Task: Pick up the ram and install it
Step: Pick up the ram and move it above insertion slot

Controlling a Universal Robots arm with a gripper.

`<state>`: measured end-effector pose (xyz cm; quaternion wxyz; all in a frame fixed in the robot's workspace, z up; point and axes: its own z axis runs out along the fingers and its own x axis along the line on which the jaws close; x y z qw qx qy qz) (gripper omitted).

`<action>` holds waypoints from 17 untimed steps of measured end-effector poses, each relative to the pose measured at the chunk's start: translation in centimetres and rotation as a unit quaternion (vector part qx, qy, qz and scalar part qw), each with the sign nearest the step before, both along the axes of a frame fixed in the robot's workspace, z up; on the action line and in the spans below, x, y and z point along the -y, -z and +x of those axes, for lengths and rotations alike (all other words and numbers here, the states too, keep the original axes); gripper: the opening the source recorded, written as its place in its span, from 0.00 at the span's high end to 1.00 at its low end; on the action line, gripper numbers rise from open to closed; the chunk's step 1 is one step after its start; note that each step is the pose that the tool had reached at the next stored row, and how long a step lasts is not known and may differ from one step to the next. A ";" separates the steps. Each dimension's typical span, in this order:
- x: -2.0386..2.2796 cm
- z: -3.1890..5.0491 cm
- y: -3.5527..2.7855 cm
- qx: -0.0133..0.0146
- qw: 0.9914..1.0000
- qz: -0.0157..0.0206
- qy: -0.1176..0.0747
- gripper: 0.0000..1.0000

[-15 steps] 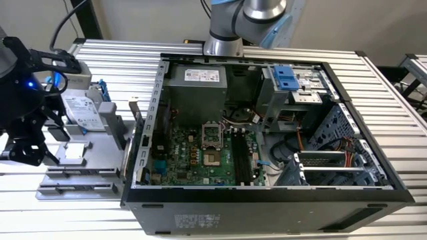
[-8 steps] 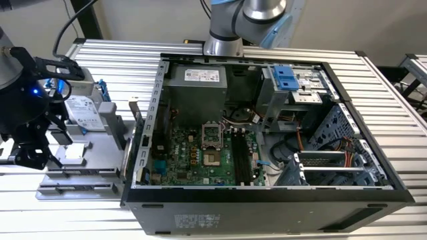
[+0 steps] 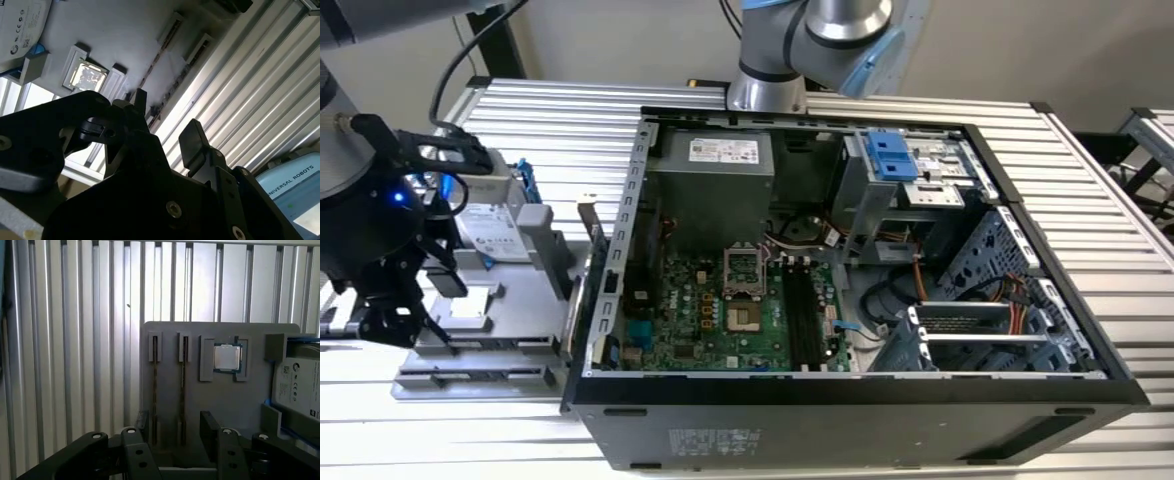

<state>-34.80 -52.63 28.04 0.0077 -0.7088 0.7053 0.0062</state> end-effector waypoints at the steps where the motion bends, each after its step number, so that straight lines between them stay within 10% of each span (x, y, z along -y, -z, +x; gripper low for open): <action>1: 0.05 -0.01 0.13 0.000 1.000 0.000 0.000 0.00; 17: 1.22 -0.04 2.63 -0.001 1.000 0.000 -0.002 0.00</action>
